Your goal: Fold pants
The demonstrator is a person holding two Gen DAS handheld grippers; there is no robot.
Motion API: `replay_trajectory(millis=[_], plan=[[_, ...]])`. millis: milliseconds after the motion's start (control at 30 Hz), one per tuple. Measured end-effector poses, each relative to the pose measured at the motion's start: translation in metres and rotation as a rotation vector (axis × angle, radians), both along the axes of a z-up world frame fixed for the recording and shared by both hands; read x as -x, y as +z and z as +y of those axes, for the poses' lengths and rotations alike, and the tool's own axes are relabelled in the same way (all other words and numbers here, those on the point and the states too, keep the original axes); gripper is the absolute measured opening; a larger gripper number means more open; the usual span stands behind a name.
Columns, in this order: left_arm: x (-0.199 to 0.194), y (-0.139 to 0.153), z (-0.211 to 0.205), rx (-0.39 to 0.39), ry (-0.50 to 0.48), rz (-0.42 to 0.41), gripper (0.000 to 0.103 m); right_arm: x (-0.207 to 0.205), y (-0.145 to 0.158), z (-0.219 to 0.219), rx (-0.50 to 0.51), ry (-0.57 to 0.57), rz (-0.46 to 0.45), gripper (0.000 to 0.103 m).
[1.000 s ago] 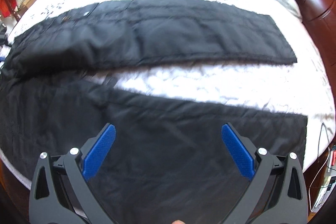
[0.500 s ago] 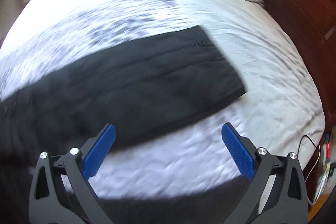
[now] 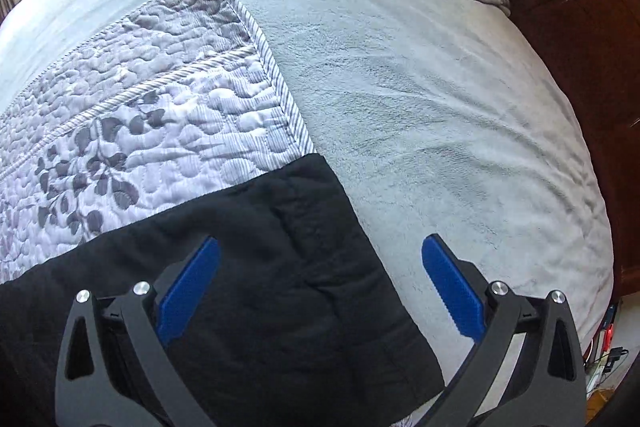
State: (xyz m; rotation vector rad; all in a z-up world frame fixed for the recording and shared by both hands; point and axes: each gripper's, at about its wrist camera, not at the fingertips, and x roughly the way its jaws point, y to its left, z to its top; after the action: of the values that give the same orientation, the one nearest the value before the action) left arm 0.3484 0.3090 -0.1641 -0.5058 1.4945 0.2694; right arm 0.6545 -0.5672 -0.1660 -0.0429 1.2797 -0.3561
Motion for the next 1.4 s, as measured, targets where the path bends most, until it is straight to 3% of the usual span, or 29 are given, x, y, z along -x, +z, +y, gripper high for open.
replay_trajectory(millis=[133,200,267,367,467,733,1000,1300,1400], plan=[[-0.009,-0.004,-0.013,-0.033,-0.012,0.017,0.011,-0.009,-0.025,-0.003,0.011,-0.003,0.050,0.099],[-0.012,-0.006,-0.017,-0.035,-0.004,0.024,0.011,-0.004,-0.024,-0.004,-0.040,0.008,0.021,0.076],[-0.014,-0.007,-0.020,-0.038,0.005,0.031,0.012,-0.001,-0.023,-0.009,-0.114,-0.039,0.016,0.045],[-0.020,-0.007,-0.027,-0.064,-0.006,0.033,0.012,0.005,-0.014,-0.010,-0.176,-0.048,-0.010,0.015],[-0.024,-0.002,-0.032,-0.086,-0.018,0.031,0.011,0.013,-0.001,0.001,-0.135,-0.001,-0.021,0.011],[-0.028,0.023,-0.054,-0.147,-0.058,-0.023,0.009,0.064,0.080,0.029,-0.089,0.137,-0.209,0.009],[0.018,0.081,-0.060,-0.099,-0.043,-0.202,0.008,0.197,0.165,0.013,-0.163,0.166,-0.459,0.009],[0.141,0.125,-0.039,0.020,-0.005,-0.404,0.009,0.344,0.165,-0.044,-0.279,0.068,-0.653,0.009],[0.178,0.124,-0.035,0.037,-0.004,-0.409,0.009,0.386,0.152,-0.059,-0.309,0.020,-0.655,0.009]])
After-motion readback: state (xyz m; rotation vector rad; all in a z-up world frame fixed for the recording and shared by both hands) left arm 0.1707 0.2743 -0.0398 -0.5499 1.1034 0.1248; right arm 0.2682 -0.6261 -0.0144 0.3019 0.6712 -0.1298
